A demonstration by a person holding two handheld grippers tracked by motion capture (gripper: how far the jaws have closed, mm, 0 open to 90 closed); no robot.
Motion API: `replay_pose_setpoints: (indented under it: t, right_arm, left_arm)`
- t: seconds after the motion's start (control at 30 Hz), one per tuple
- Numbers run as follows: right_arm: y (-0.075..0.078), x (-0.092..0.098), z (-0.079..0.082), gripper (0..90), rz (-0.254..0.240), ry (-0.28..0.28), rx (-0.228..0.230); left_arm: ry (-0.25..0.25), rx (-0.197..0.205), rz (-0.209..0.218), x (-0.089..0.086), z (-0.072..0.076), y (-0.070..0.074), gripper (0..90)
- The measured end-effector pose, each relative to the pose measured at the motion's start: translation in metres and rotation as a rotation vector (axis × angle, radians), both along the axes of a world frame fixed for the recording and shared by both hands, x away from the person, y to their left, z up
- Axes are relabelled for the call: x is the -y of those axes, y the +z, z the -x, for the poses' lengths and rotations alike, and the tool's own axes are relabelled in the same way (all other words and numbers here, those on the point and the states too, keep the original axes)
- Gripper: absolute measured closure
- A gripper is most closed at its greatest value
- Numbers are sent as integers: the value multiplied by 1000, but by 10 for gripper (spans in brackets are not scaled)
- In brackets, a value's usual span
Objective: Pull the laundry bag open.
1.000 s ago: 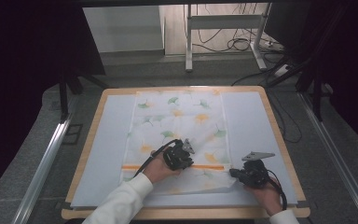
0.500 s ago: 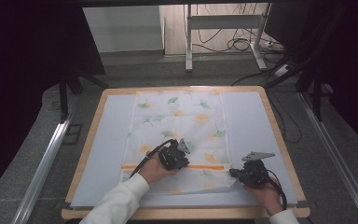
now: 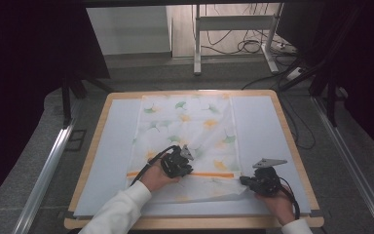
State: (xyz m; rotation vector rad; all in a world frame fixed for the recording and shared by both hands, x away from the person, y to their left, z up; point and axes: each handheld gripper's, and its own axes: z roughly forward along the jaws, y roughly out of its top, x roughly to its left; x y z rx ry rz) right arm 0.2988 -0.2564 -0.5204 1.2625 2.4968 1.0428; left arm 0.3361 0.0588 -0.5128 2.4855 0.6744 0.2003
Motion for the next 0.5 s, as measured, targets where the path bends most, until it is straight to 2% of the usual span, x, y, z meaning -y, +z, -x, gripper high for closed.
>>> replay_pose_setpoints:
  t: [0.23,0.5]
  right_arm:
    - [0,0,0,900,-1,-1,-2]
    - [0,0,0,900,0,-2,-1]
  left_arm:
    - [15,-1,-13,-10,0,-1,846]
    - [46,-5,-8,-28,2,-2,845]
